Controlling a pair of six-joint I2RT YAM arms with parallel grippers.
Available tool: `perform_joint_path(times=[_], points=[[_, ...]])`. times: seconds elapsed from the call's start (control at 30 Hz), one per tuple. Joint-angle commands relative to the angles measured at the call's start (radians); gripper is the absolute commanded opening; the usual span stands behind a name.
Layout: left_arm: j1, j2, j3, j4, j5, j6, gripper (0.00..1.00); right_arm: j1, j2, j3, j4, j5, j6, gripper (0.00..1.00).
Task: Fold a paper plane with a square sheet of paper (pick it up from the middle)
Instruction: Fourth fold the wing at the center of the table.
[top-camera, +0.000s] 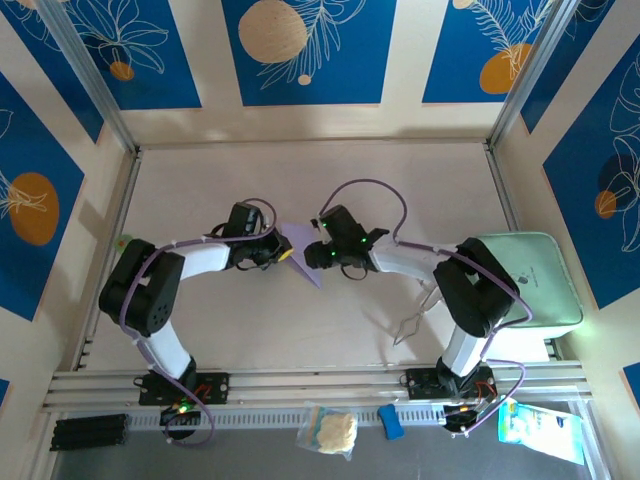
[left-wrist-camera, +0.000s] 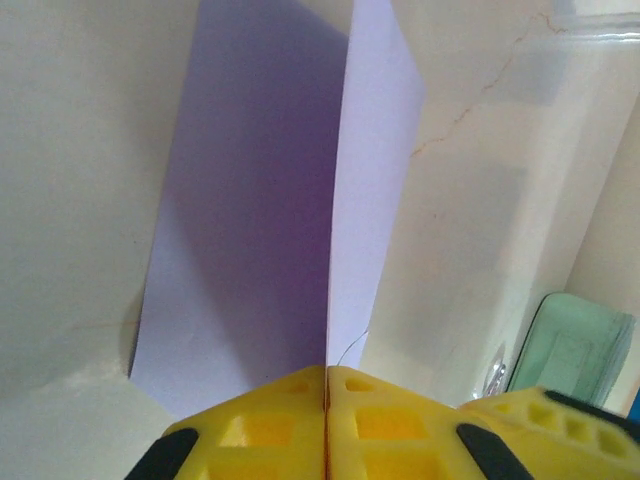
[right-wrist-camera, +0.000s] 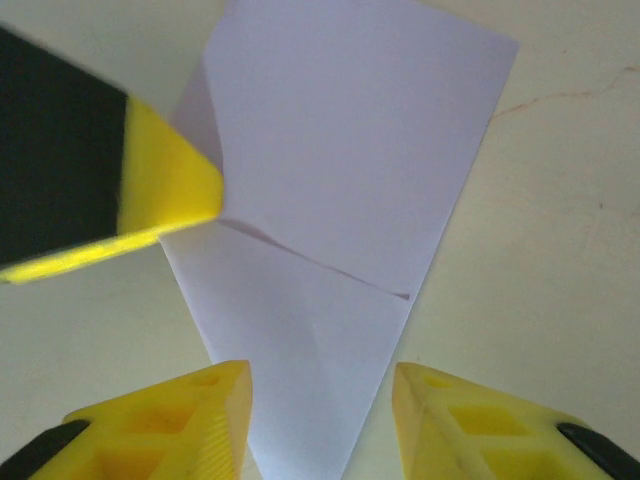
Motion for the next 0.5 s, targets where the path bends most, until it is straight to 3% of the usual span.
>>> perform_joint_path(times=[0.0, 0.23, 0.47], points=[[0.006, -0.033, -0.006, -0.025, -0.020, -0.015, 0.11, 0.078, 0.003, -0.012, 0.011, 0.224, -0.085, 0.43], [0.006, -0.037, -0.001, -0.040, -0.023, -0.016, 0.12, 0.201, 0.114, 0.053, 0.022, 0.392, -0.167, 0.43], [0.006, -0.041, 0.005, -0.058, -0.027, -0.014, 0.12, 0.230, 0.170, 0.079, 0.015, 0.524, -0.163, 0.40]])
